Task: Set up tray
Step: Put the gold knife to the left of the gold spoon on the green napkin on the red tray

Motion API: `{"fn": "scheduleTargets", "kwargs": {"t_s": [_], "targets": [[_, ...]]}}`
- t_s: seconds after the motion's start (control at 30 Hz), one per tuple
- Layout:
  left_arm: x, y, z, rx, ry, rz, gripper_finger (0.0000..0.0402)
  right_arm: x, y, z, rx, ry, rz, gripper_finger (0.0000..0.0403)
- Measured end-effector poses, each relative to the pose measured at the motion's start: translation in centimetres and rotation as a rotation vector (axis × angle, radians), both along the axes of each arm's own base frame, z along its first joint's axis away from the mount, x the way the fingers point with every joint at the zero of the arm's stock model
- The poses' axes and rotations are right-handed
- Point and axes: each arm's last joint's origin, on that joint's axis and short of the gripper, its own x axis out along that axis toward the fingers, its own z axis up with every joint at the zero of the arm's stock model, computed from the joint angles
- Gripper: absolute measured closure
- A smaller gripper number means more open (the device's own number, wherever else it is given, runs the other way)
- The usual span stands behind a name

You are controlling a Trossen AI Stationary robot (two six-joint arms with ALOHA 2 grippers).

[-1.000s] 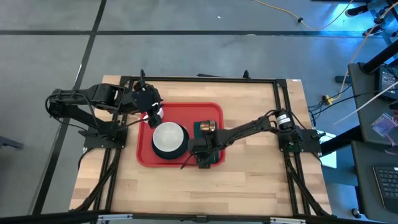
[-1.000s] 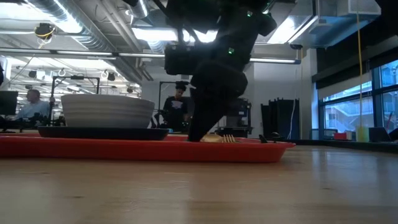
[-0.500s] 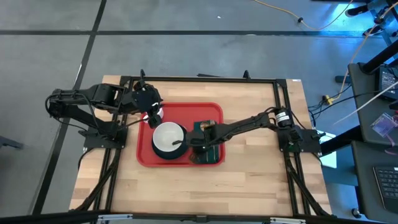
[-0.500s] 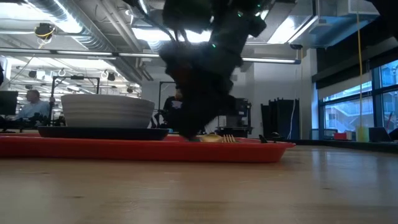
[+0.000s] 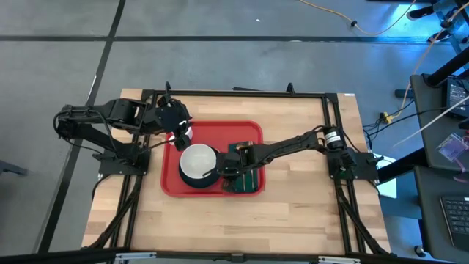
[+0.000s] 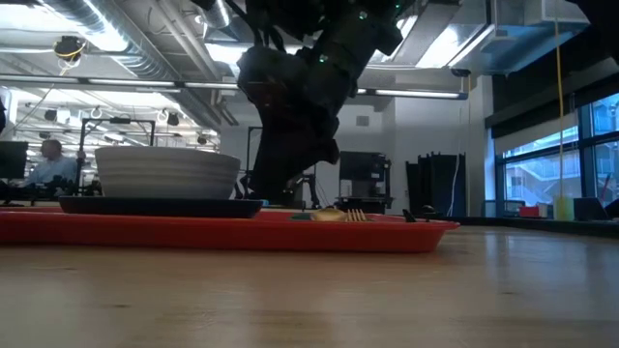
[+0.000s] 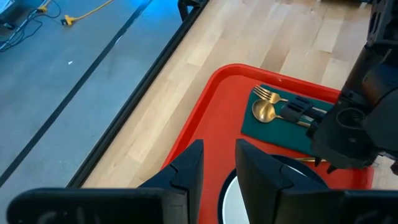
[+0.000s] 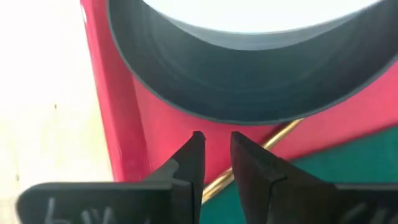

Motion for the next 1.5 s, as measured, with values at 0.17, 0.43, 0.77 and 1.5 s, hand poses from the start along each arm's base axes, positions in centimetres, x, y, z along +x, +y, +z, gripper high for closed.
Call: {"fn": "scheduleTargets", "kwargs": {"t_s": [0.17, 0.43, 0.77, 1.5], "targets": [[0.0, 0.0, 0.0, 0.0, 0.0, 0.0, 0.0315, -0.1, -0.3, -0.1, -0.012, 0.015, 0.012, 0.0291], [0.0, 0.0, 0.0, 0.0, 0.0, 0.001, 0.0315, -0.2, -0.8, -0.2, -0.083, 0.027, 0.053, 0.0213], [0.0, 0.0, 0.0, 0.0, 0.0, 0.001, 0.0316, -0.3, -1.1, -0.6, -0.195, 0.034, -0.01, 0.0196], [0.3, 0.0, -1.3, 0.003, 0.039, 0.003, 0.0316, 0.7, -1.7, -4.5, -0.094, 0.089, -0.065, 0.0288]]}}
